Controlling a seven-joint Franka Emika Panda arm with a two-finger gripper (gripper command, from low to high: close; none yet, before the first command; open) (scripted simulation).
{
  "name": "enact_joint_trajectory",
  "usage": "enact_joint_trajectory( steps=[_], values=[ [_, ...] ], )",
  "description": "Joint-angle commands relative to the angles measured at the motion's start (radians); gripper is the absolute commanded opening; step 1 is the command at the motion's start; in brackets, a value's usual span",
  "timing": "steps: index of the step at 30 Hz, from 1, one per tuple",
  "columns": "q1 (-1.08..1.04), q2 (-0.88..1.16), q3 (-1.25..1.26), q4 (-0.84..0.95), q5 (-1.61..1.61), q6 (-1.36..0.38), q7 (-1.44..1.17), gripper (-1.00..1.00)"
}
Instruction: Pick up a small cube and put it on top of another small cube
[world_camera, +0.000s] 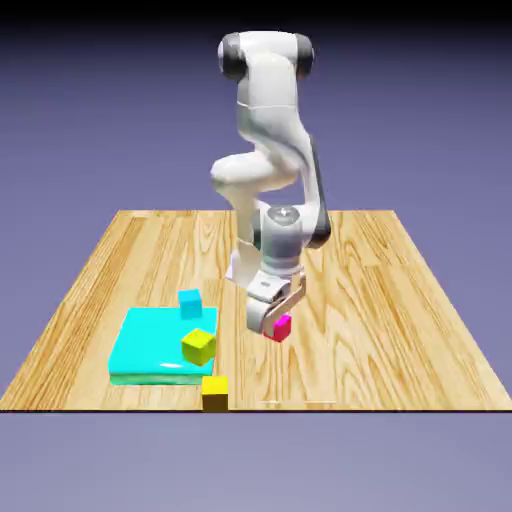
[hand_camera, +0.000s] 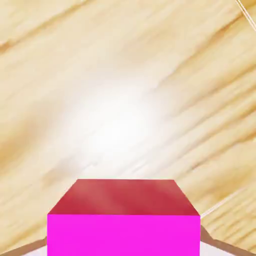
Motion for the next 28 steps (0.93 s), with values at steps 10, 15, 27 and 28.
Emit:
enact_joint_trajectory(
  steps=[10,15,27,28],
  values=[
    [-0.26,-0.362,-0.143,-0.06,-0.253,-0.281,-0.023,-1.0],
    [-0.394,-0.543,-0.214,-0.09,-0.379,-0.421,-0.034,-1.0],
    [-0.374,-0.332,-0.268,-0.134,-0.366,-0.169,-0.058,1.0],
    [-0.378,-0.368,-0.259,-0.126,-0.368,-0.212,-0.054,1.0]
  ],
)
